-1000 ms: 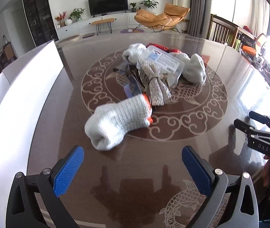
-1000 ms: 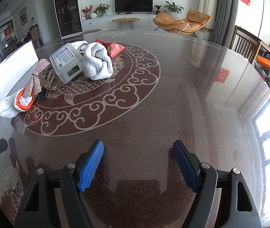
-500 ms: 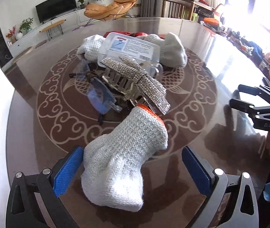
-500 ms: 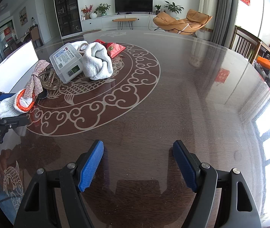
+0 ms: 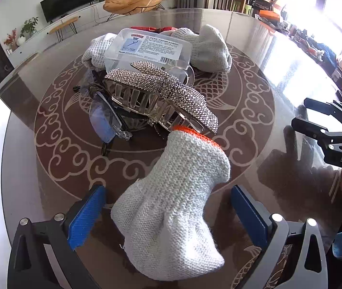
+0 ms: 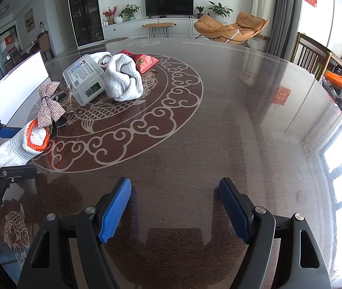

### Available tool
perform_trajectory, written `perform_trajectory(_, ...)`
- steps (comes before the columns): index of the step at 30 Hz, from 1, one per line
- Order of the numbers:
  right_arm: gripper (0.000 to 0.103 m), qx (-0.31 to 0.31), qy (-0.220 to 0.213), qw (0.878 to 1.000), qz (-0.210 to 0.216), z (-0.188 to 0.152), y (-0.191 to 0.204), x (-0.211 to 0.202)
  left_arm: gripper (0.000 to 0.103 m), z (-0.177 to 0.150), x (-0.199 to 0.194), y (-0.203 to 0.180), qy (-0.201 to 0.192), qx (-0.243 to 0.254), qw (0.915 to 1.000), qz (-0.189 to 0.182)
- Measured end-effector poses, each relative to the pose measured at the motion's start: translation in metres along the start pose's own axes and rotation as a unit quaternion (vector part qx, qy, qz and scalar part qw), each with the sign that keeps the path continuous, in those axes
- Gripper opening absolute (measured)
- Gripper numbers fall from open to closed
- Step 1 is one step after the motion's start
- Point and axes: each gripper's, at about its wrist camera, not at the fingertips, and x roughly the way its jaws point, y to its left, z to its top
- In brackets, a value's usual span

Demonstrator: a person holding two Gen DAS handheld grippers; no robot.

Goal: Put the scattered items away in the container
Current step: 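Close the left tool on the white glove's cuff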

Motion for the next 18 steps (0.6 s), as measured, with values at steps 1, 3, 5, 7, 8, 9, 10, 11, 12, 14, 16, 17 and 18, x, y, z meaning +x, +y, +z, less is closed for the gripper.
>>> perform_trajectory(1,0.077,0.000,0.000,1.000,0.000,-0.0001,0.0001,0.0000,0.103,0.0000,-0.0003,0.0000,0.000,0.001,1.0000,-0.001)
perform_trajectory(3,0.077,0.000,0.000,1.000,0.000,0.0000,-0.0001,0.0000,0.103,0.0004,-0.0004,0.0008,0.001,0.004,1.0000,-0.002)
perform_trajectory(5,0.077,0.000,0.000,1.000,0.000,0.0000,0.0000,0.0001,0.103,0.0004,-0.0014,0.0007,0.002,0.005,1.0000,-0.003)
perform_trajectory(7,0.077,0.000,0.000,1.000,0.000,0.0000,-0.0001,0.0000,0.103,0.0018,-0.0016,0.0019,0.005,0.004,1.0000,-0.003)
perform_trajectory(8,0.077,0.000,0.000,1.000,0.000,0.0000,-0.0001,0.0000,0.103,0.0032,-0.0002,0.0032,0.008,0.005,1.0000,-0.003)
perform_trajectory(9,0.077,0.000,0.000,1.000,0.000,0.0000,0.0000,0.0000,0.103,0.0040,0.0005,0.0037,0.010,0.004,0.9999,-0.003)
perform_trajectory(10,0.077,0.000,0.000,1.000,0.000,-0.0001,0.0000,0.0000,0.103,0.0048,0.0008,0.0041,0.012,0.004,0.9999,-0.003)
perform_trajectory(11,0.077,0.000,0.000,1.000,0.000,0.0000,0.0000,0.0000,0.103,0.0054,0.0009,0.0045,0.014,0.003,0.9999,-0.003)
perform_trajectory(12,0.077,0.000,0.000,1.000,0.000,0.0000,0.0000,0.0000,0.103,0.0056,0.0007,0.0044,0.014,0.003,0.9999,-0.002)
perform_trajectory(14,0.077,0.000,0.000,1.000,0.000,-0.0001,0.0000,0.0000,0.103,0.0065,0.0003,0.0039,0.012,0.004,0.9999,-0.003)
perform_trajectory(16,0.077,0.000,0.000,1.000,0.000,-0.0001,0.0000,0.0000,0.103,0.0065,-0.0007,0.0037,0.008,0.005,0.9999,-0.003)
perform_trajectory(17,0.077,0.000,0.000,1.000,0.000,-0.0002,0.0000,0.0000,0.103,0.0067,-0.0009,0.0031,0.007,0.005,1.0000,-0.004)
perform_trajectory(18,0.077,0.000,0.000,1.000,0.000,-0.0001,0.0000,0.0000,0.103,0.0068,-0.0011,0.0025,0.005,0.006,1.0000,-0.004)
